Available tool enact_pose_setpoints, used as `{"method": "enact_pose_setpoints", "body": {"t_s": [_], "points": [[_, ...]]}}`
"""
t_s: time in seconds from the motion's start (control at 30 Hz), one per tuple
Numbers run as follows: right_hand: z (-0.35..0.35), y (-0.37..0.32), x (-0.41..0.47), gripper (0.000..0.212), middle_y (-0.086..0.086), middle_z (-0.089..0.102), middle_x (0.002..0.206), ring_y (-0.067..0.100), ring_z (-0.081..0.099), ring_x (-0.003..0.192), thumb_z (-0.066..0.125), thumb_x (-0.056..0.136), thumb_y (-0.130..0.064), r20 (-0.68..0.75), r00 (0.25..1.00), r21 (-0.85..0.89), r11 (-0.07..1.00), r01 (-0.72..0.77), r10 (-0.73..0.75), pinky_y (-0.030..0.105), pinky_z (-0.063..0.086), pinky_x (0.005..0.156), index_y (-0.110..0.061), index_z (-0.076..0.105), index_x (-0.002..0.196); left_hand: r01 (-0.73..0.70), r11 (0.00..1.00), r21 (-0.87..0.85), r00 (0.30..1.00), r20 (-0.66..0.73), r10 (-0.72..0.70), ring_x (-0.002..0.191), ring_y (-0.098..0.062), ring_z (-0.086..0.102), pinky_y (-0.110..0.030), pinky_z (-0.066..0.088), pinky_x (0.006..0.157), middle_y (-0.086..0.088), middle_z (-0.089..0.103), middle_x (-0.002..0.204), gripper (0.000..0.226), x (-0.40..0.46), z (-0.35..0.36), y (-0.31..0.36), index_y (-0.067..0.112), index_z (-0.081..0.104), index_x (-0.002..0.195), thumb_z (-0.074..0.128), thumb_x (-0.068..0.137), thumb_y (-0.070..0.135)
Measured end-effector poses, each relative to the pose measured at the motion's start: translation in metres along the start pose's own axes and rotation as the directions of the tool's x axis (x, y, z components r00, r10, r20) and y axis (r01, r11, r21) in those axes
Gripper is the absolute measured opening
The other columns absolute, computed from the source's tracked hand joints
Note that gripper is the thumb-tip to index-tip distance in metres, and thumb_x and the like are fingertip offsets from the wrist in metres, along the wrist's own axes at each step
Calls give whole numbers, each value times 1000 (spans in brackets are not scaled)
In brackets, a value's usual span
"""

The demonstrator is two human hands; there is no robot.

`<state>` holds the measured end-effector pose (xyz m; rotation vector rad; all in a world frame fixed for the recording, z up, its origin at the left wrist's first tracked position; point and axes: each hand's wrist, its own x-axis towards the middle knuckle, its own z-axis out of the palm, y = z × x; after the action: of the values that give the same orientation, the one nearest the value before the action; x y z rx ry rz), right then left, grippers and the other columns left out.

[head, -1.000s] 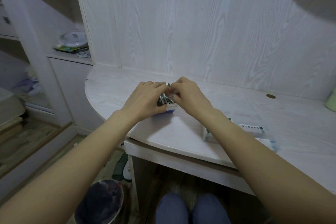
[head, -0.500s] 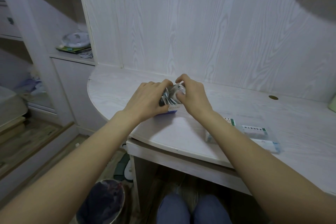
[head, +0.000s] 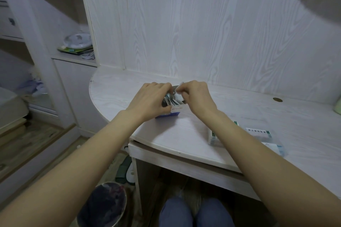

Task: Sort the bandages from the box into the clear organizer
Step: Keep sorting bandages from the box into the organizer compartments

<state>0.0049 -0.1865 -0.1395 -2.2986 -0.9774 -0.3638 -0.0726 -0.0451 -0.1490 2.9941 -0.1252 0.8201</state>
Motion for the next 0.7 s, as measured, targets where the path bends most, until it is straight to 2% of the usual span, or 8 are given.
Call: {"method": "enact_pose_setpoints", "body": {"t_s": [0.1,0.17,0.23,0.33,0.43,0.6,0.7], "points": [[-1,0,2,30,7,63,77,25,58,72,44,84,6,-20,999,-19,999,30,-30,32,46,65,-7,71,84,3,1000,21,1000,17,-3,96,-23,52,-30,30,83,5,61,103,32,3,0,-3,19,50,104,61,79,37],[-4,-2,3,32,9,70,84,24,63,79,45,84,5,-61,998,15,1000,21,-20,35,50,73,-7,74,90,10,1000,22,999,38,-11,95,-22,54,-30,30,89,5,61,101,32,5,-1,-4,19,49,104,61,80,35],[-10,-5,3,35,10,72,87,21,64,80,45,84,6,-91,996,41,999,2,2,31,49,74,-8,75,97,26,999,19,997,72,-27,94,-22,54,-31,29,98,4,63,99,31,9,-1,-7,19,46,103,59,79,33],[-15,-7,7,36,8,72,95,20,65,90,44,85,7,-108,994,100,995,-23,34,26,50,79,-7,74,100,85,996,-32,983,163,-79,97,-23,54,-37,17,111,1,63,97,30,18,-1,-12,19,41,102,57,80,31],[-17,-7,14,35,7,72,100,19,65,99,45,86,6,-130,988,150,987,-60,80,29,51,87,-7,74,101,160,980,-122,964,231,-129,102,-23,56,-42,12,114,-1,64,108,35,25,0,-17,18,39,109,57,81,29],[-25,-3,24,29,10,72,94,21,66,90,49,87,6,-181,965,253,957,-143,192,28,52,83,-4,74,99,282,927,-246,934,290,-207,94,-23,58,-43,17,112,-4,66,107,37,36,5,-27,17,35,113,57,84,25],[-25,1,30,26,9,71,101,17,64,94,53,88,4,-184,948,318,928,-194,261,27,53,87,-4,74,100,361,879,-311,913,311,-264,113,-23,55,-45,11,114,-3,58,128,45,41,11,-30,17,34,122,58,85,22]]}}
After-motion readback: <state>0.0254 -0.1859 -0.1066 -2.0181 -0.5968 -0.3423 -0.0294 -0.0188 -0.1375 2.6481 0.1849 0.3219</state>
